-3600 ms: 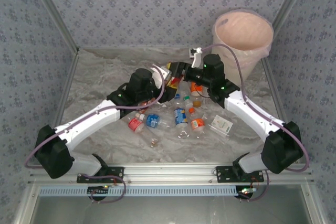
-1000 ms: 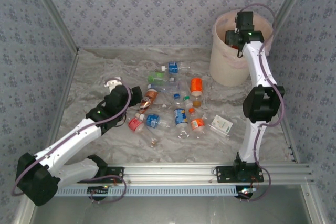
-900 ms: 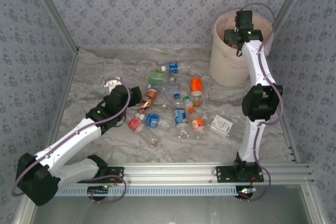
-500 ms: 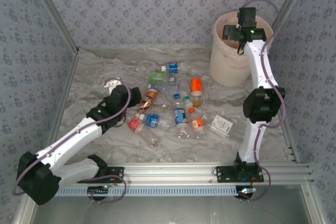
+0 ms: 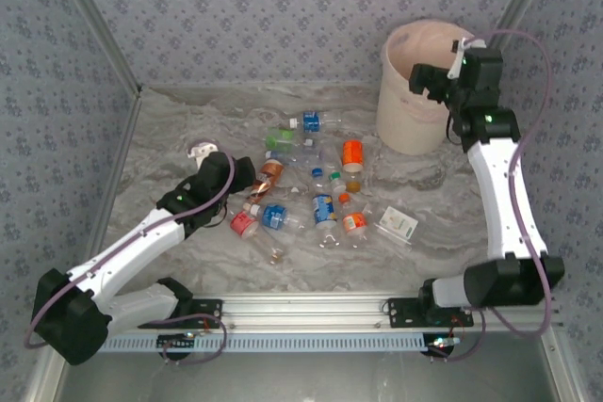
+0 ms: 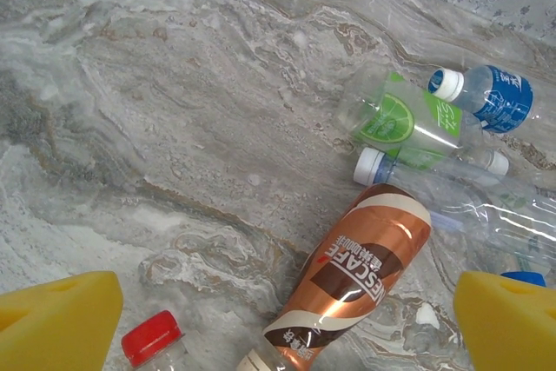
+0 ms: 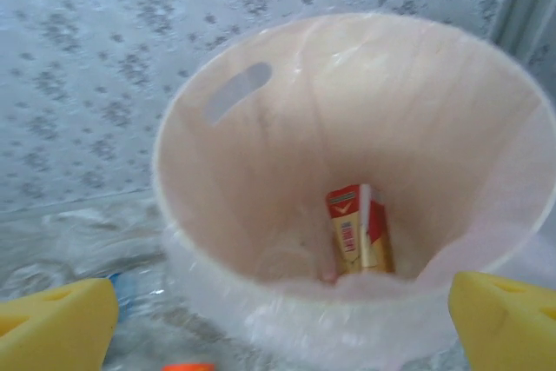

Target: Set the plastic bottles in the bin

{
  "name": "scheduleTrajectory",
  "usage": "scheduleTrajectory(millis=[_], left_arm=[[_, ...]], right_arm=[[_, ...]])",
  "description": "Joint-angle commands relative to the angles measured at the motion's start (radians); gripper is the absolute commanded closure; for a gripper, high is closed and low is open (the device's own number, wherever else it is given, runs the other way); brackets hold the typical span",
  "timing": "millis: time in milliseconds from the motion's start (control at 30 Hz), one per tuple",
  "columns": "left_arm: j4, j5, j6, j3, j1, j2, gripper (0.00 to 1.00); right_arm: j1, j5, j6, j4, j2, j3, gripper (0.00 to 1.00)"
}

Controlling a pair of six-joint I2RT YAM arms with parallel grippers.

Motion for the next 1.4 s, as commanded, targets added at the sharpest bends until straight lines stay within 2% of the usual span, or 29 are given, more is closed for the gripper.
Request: scheduleTrajectory(millis=[0, 200, 300, 467, 667, 767, 900, 1067, 1233, 1367], left_arm=[[-0.019, 0.015, -0.045, 0.0, 0.011, 0.006, 0.02], [-0.041, 0.022, -0.103, -0.003, 0.027, 0.005, 0.02], [-0.052, 0.024, -0.107, -0.003, 0.031, 0.002, 0.02], [-0.061, 0.028, -0.119, -0.009, 0.034, 0.002, 0.02], [-0.06, 0.034, -0.134, -0.012, 0.034, 0.017, 0.02], [-0.061, 0.035, -0.135, -0.013, 0.033, 0.022, 0.02], [-0.066, 0.03, -0.135, -0.008, 0.035, 0.025, 0.02], [-0.069, 0.028, -0.134, -0.006, 0.035, 0.025, 0.02], [-0.073, 0.025, -0.132, -0.005, 0.034, 0.029, 0.02], [-0.071, 0.026, -0.134, -0.004, 0.035, 0.039, 0.02]], right_arm=[[0.03, -0.171, 0.009, 0.024, -0.075, -0.125, 0.0], [0.198, -0.061, 0.072, -0.095, -0.147, -0.302, 0.0], [0.295, -0.005, 0.188, -0.192, -0.129, -0.38, 0.0], [0.453, -0.058, 0.355, -0.26, -0.115, -0.501, 0.07], [0.577, -0.085, 0.483, -0.296, -0.092, -0.576, 0.02], [0.606, -0.086, 0.473, -0.28, -0.061, -0.601, 0.02], [0.641, -0.055, 0.494, -0.246, -0.008, -0.631, 0.07], [0.642, -0.061, 0.5, -0.144, 0.029, -0.691, 0.14], [0.638, 0.037, 0.514, -0.145, 0.062, -0.696, 0.22], [0.636, 0.049, 0.498, -0.118, 0.11, -0.683, 0.25]])
